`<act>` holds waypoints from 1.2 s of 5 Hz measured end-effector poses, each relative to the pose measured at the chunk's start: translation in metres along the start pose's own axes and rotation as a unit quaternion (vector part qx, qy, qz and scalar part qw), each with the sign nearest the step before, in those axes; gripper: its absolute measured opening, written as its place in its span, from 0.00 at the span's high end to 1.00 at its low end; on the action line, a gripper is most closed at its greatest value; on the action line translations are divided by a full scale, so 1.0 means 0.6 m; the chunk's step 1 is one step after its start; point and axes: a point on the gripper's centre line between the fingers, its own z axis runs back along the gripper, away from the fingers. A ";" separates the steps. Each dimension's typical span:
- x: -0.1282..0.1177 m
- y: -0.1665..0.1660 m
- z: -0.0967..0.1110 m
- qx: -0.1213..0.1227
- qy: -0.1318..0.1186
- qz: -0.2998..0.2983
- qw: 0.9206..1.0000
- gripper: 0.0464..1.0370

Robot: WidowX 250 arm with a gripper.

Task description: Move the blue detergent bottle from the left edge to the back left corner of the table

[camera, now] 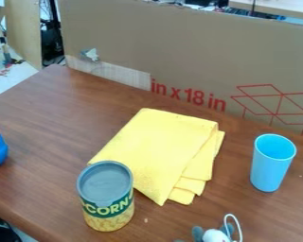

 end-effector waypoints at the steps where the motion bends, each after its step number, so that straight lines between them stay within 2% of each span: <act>1: -0.001 0.000 -0.009 -0.007 0.009 0.000 1.000 0.04; 2: 0.010 0.007 0.000 0.002 -0.002 -0.012 1.000 0.04; 3: 0.015 0.021 0.002 0.023 -0.009 -0.018 1.000 0.04; 5: 0.026 0.075 0.003 0.049 -0.001 0.007 0.999 0.04; 6: 0.025 0.088 -0.006 0.043 0.013 0.018 0.999 0.04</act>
